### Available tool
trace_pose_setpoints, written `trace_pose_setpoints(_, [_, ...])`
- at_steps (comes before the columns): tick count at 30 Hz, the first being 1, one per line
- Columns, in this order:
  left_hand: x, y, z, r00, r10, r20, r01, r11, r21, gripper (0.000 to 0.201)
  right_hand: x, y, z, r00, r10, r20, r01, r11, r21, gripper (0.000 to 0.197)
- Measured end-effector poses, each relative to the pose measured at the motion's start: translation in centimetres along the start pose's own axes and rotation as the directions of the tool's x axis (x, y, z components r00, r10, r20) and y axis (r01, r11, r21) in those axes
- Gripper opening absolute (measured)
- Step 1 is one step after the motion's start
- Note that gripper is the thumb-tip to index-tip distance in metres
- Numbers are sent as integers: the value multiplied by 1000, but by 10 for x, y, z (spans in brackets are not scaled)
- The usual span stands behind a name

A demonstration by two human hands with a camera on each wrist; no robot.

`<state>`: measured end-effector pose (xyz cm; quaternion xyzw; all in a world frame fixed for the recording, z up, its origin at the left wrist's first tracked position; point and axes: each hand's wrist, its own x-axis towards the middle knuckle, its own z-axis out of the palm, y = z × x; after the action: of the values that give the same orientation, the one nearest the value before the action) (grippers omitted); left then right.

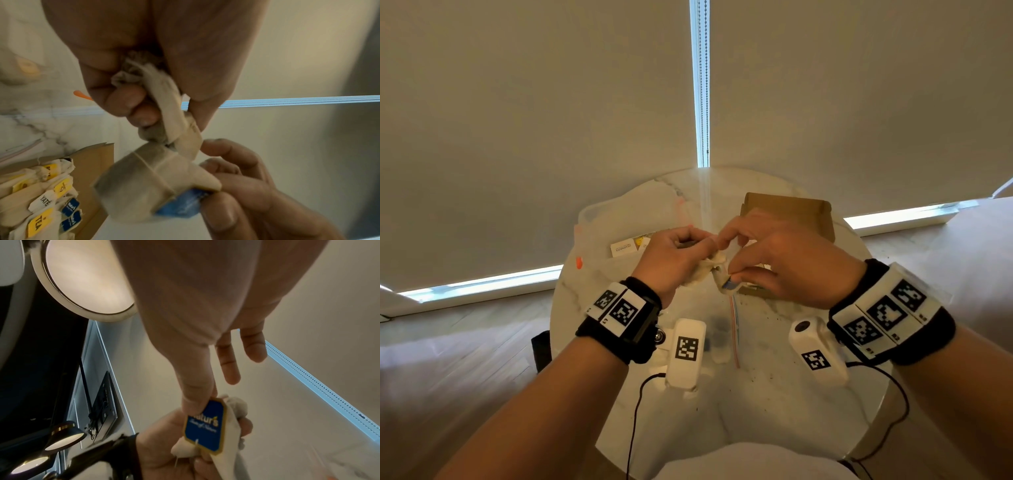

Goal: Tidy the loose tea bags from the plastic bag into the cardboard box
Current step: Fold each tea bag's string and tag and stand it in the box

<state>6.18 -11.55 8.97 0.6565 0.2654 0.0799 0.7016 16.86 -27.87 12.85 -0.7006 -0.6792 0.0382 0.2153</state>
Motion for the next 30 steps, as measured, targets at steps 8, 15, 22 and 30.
trace_pose_setpoints(8, [1, -1, 2, 1000, 3, 20, -3, 1000, 31, 17, 7, 4, 21, 999, 5, -54, -6, 1000, -22, 9])
trace_pose_setpoints(15, [-3, -10, -19, 970, 108, 216, -121, 992, 46, 25, -4, 15, 12, 980, 190, -53, -176, 962, 208, 12])
trace_pose_setpoints(22, [4, -10, -16, 980, 178, 84, -193, 955, 226, 7, -4, 15, 12, 975, 217, -42, -208, 964, 165, 10])
trace_pose_setpoints(30, [4, -4, -12, 924, 312, 220, -379, 816, 436, 4, 9, 9, 8, 981, 118, 157, -103, 990, -98, 12])
